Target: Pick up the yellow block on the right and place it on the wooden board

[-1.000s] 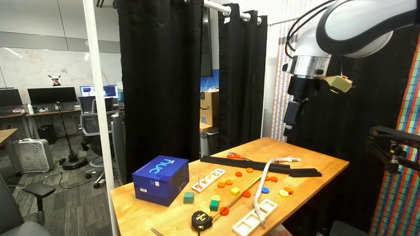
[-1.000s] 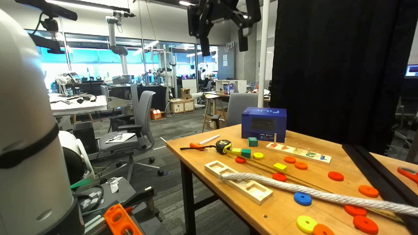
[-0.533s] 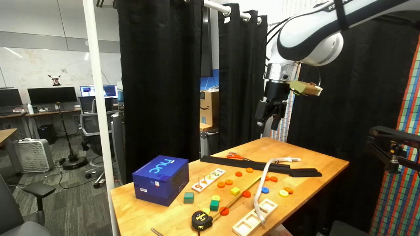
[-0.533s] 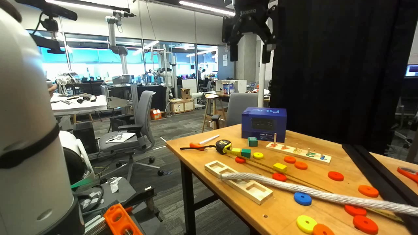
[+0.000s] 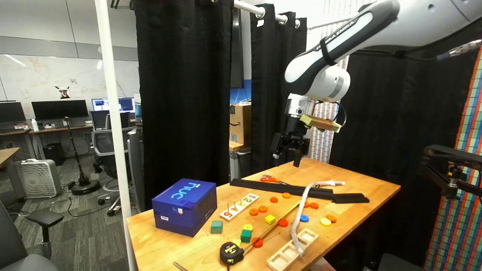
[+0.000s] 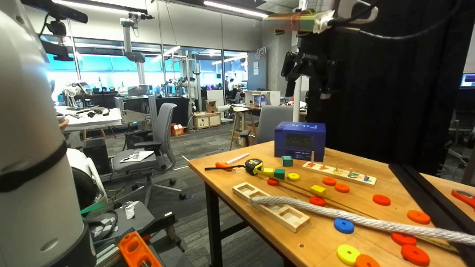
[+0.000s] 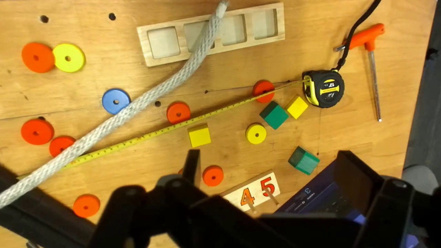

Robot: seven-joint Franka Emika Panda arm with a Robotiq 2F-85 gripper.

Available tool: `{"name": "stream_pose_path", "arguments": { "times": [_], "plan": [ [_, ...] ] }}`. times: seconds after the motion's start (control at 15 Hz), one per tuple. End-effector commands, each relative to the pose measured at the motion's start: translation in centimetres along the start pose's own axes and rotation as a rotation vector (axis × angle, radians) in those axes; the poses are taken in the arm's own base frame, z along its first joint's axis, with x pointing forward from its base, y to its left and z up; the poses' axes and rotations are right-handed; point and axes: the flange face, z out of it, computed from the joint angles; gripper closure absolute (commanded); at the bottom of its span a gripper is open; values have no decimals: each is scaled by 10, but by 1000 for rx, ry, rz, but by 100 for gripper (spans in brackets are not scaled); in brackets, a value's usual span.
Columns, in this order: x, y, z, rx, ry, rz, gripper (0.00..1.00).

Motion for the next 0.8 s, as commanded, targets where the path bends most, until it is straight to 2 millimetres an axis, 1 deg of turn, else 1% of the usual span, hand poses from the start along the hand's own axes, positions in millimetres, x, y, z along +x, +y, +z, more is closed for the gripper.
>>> {"name": "stream_pose_path", "arguments": {
  "times": [0.0,0.33,0.53,0.73],
  "plan": [
    [35,13,24,25,-14,50,0],
    [65,28,69,-4,-63,93,0],
    [85,28,98,-24,-100,89,0],
    [103,26,132,-38,-133,77,0]
  ]
}}
